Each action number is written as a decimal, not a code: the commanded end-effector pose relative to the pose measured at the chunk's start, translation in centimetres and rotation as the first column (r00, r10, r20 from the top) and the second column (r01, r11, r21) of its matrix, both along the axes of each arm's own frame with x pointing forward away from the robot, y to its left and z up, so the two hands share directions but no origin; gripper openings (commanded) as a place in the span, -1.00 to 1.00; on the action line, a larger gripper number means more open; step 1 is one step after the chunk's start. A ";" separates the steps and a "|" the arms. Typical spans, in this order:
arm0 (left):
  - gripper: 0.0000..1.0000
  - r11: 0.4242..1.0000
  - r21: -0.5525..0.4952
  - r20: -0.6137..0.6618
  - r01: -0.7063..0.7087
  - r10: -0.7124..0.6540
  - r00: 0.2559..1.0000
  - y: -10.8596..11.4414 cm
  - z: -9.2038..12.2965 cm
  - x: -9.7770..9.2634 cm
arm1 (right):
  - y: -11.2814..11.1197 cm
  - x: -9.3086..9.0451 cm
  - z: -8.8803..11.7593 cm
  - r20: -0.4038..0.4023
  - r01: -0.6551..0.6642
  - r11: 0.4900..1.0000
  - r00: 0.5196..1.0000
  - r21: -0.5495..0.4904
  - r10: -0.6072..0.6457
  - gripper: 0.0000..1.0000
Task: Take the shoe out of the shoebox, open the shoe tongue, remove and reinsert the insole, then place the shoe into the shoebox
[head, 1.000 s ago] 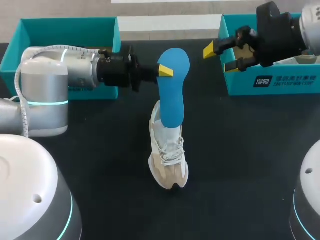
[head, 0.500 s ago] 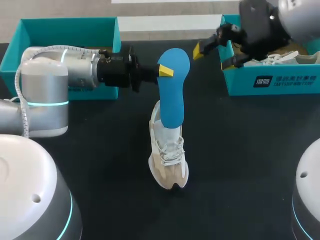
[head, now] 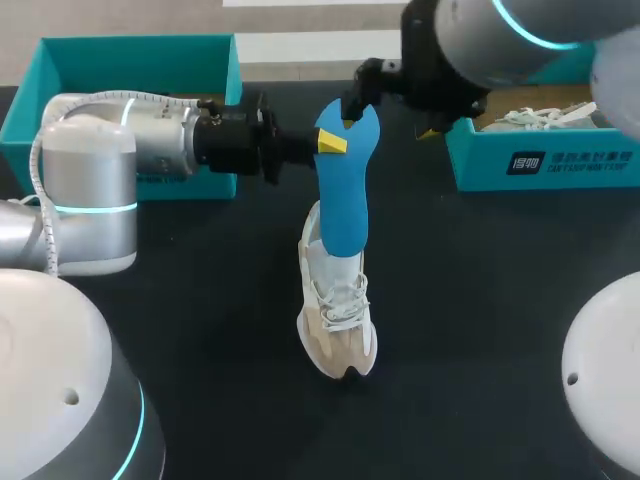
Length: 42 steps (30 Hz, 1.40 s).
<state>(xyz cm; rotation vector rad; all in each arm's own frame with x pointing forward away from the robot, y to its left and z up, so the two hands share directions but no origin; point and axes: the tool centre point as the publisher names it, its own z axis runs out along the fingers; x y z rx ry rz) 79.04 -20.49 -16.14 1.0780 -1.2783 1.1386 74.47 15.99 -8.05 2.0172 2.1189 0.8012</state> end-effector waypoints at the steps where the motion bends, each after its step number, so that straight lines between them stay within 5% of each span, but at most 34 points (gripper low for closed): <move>1: -1.00 1.000 0.002 0.000 -0.002 0.002 1.000 0.0 0.0 -0.1 | 1.7 1.2 -0.4 -0.028 0.066 0.988 0.997 -0.143 -0.071 1.00; 13: -1.00 1.000 0.002 0.000 -0.002 0.002 1.000 0.0 0.0 -0.1 | 3.7 2.0 -2.1 -0.164 0.012 0.979 0.985 -0.203 -0.046 1.00; 42: -1.00 1.000 0.002 0.000 -0.002 0.002 1.000 0.0 0.0 -0.1 | 3.9 2.0 -2.5 -0.176 0.017 0.982 0.983 -0.186 -0.051 1.00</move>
